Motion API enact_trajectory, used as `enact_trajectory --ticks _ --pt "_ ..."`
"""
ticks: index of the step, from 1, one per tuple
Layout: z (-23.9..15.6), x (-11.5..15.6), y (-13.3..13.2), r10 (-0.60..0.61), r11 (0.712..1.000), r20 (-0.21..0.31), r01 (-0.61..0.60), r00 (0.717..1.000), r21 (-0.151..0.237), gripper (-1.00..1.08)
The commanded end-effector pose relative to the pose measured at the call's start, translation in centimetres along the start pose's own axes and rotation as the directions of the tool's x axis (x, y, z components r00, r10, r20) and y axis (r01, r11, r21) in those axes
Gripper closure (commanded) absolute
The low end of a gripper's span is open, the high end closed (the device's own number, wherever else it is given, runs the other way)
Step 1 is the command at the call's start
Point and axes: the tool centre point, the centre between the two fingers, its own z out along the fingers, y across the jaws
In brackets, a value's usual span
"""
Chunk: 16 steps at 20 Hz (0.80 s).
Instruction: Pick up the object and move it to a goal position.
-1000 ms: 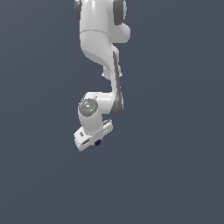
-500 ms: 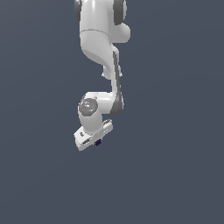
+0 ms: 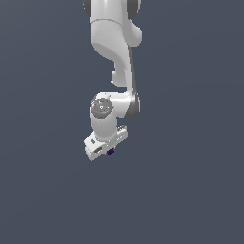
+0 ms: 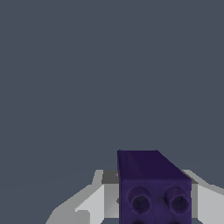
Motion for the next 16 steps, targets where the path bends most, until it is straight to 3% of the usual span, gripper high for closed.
enact_trajectory --ticks 1,16 --pt "-1.7 0.6 -1.0 -0.001 1.000 -0.001 0.001 1.000 -0.001 1.08" --pt "-17.0 5.2 -9.7 -0.002 1.000 0.000 0.002 1.000 -0.002 1.08"
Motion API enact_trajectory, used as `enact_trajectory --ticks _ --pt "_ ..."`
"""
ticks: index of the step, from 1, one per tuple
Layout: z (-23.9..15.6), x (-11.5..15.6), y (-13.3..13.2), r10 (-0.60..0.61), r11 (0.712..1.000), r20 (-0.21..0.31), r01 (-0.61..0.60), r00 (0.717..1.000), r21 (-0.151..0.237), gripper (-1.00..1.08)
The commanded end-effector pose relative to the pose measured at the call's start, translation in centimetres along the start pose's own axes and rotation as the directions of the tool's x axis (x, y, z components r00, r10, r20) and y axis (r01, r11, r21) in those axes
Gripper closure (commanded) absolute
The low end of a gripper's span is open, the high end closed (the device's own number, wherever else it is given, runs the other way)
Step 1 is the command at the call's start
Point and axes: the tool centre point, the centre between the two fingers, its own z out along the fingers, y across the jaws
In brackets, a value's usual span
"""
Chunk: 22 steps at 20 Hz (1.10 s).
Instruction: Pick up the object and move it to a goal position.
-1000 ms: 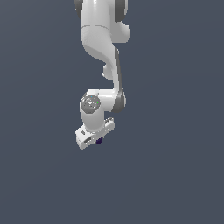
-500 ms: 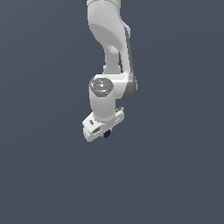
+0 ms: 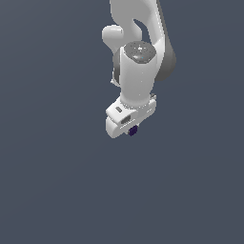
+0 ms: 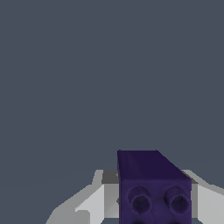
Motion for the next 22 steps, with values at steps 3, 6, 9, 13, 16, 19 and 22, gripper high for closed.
enact_trajectory --ticks 3,6,9,13,16,19,22 --pt "-4.8 1.4 -2.7 0.000 1.000 0.000 0.000 1.000 0.000 1.08" --pt "-8.0 2.5 -4.4 0.000 1.000 0.000 0.000 1.000 0.000 1.08" --pt "-11.1 3.5 -6.1 0.000 1.000 0.000 0.000 1.000 0.000 1.08" --pt "-15.0 4.8 -8.2 0.000 1.000 0.000 0.000 1.000 0.000 1.08" --pt "-17.3 5.7 -9.5 0.001 1.000 0.000 -0.001 1.000 0.001 1.08" --pt "-19.1 6.4 -10.4 0.001 1.000 0.000 -0.001 1.000 0.001 1.08" --pt "-20.5 6.9 -11.1 0.001 1.000 -0.001 -0.001 1.000 0.001 1.08"
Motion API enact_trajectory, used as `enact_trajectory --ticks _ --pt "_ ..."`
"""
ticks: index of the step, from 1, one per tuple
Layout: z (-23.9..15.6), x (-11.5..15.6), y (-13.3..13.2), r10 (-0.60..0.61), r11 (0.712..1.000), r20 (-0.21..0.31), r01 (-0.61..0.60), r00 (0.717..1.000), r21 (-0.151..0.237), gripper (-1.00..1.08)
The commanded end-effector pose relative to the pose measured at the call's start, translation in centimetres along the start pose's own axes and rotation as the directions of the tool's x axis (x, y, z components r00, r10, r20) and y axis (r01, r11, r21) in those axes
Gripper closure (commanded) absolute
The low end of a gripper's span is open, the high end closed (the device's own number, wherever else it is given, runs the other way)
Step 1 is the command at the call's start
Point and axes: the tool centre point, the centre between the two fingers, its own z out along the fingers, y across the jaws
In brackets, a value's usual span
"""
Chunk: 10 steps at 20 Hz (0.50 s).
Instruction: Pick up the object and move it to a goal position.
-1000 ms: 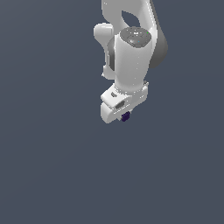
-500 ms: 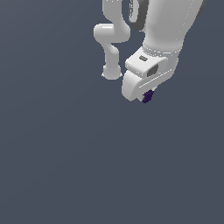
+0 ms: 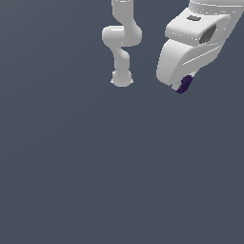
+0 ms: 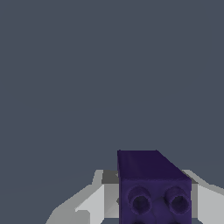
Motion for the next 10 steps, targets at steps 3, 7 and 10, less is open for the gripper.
enact_trajectory --ticks 3,7,10 --pt "-1.6 0.6 -0.8 0.001 1.000 0.001 -0.001 1.000 0.000 1.08" --pt "-2.3 1.0 -1.1 0.001 1.000 0.001 -0.001 1.000 0.000 1.08" --pt "-2.4 1.0 -1.2 0.001 1.000 0.001 -0.001 1.000 0.000 1.08"
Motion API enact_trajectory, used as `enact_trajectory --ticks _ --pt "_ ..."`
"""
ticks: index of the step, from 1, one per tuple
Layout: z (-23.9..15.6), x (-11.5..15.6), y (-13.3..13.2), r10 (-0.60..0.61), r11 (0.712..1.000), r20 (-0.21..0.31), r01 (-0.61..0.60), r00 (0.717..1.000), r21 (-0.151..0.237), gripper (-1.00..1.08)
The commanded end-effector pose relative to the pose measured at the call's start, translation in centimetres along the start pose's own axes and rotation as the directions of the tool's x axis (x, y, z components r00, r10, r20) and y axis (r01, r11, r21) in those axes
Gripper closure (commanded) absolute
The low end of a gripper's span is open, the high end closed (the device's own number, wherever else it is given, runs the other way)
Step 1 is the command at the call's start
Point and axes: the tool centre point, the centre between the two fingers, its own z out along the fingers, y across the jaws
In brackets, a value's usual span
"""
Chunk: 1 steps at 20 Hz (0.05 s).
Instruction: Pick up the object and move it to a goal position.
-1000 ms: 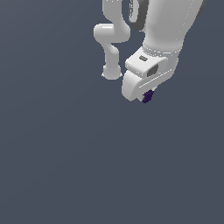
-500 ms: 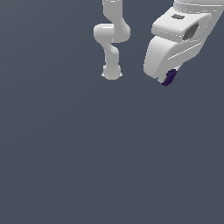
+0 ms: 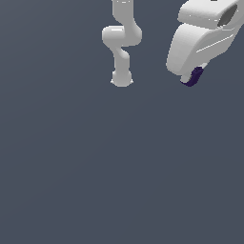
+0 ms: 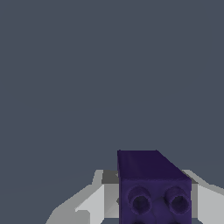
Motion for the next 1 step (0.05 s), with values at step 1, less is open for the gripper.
enact_trajectory --ticks 1 --pt "-0.10 0.05 -0.01 0.001 1.000 0.000 -0.001 1.000 0.000 1.08"
